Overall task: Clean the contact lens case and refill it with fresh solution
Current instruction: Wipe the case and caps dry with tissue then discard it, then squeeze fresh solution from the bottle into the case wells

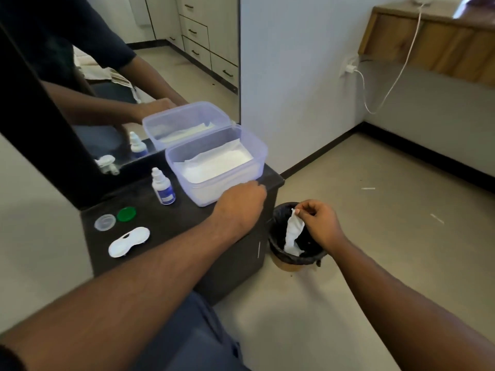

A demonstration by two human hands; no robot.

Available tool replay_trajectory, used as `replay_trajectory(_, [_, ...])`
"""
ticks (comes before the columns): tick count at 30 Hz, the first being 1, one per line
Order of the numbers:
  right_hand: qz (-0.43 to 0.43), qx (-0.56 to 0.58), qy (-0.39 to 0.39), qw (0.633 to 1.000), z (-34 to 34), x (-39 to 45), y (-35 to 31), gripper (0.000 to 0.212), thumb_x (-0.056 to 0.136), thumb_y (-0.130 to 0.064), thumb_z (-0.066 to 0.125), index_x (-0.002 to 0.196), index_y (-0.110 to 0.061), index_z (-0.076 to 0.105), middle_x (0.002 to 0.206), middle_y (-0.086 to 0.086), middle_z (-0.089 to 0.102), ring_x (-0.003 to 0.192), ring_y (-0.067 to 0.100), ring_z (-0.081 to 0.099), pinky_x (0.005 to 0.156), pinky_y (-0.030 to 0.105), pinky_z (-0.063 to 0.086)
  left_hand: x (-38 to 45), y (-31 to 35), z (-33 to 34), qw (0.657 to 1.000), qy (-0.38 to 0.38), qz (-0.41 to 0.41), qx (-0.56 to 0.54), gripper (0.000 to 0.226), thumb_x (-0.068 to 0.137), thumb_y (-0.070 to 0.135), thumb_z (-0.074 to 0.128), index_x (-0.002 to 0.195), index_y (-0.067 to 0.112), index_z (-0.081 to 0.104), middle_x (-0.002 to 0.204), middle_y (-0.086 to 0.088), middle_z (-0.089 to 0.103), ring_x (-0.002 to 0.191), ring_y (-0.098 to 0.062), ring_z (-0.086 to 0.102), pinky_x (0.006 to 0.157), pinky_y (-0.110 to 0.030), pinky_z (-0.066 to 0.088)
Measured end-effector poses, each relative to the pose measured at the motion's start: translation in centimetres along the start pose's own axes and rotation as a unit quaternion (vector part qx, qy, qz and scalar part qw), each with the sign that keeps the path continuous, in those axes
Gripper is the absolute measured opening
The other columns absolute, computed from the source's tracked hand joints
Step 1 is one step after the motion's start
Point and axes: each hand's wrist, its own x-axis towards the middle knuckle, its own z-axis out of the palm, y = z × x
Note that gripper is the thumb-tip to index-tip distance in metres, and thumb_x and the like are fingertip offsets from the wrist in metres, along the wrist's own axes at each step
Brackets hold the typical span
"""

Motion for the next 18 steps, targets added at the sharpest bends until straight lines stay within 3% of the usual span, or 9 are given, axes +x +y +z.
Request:
replay_trajectory(3, [0.029,-0.011,-0.004,0.999,-0.5,2.0,1.9,0.008,0.088,-0.017,0.064,0.083,-0.018,0.070,0.081,-0.001,0.070,0.075,0.012,0.062,0.067,0.022,0.043,1.2,-0.2,1.1,0.993,-0.082,-0.007,0.082,0.033,0.097,0.015,0.052,0.129,0.008,0.052,0.133,-0.012,0.055,0.121,-0.026,0.054,0.106,-0.037,0.041])
replay_trajectory(9, [0.077,-0.053,-0.006,0.996,-1.0,5.2,4.6,0.013,0.089,-0.019,0.062,0.085,-0.012,0.072,0.082,0.008,0.071,0.074,0.021,0.064,0.063,0.025,0.045,2.0,-0.4,2.8,0.993,-0.063,0.002,0.099,0.034,0.100,0.015,0.045,0.133,0.009,0.048,0.136,-0.010,0.053,0.123,-0.023,0.053,0.110,-0.033,0.036])
replay_trajectory(14, [0.071,-0.045,0.005,0.996,-1.0,5.5,3.9,0.014,0.091,-0.019,0.062,0.091,-0.013,0.074,0.088,0.003,0.072,0.080,0.018,0.066,0.076,0.027,0.051,1.8,-1.0,2.5,0.999,0.017,-0.011,0.027,0.019,0.098,0.019,0.050,0.112,0.018,0.063,0.107,-0.003,0.066,0.095,-0.018,0.065,0.089,-0.028,0.050])
replay_trajectory(18, [0.036,-0.026,0.009,0.999,-0.9,4.8,1.7,0.015,0.091,-0.020,0.061,0.098,-0.015,0.073,0.098,-0.001,0.071,0.092,0.013,0.064,0.088,0.030,0.051,1.5,-1.0,2.6,0.999,0.032,0.000,0.009,0.018,0.098,0.019,0.050,0.107,0.018,0.064,0.101,-0.003,0.068,0.090,-0.019,0.066,0.084,-0.028,0.051])
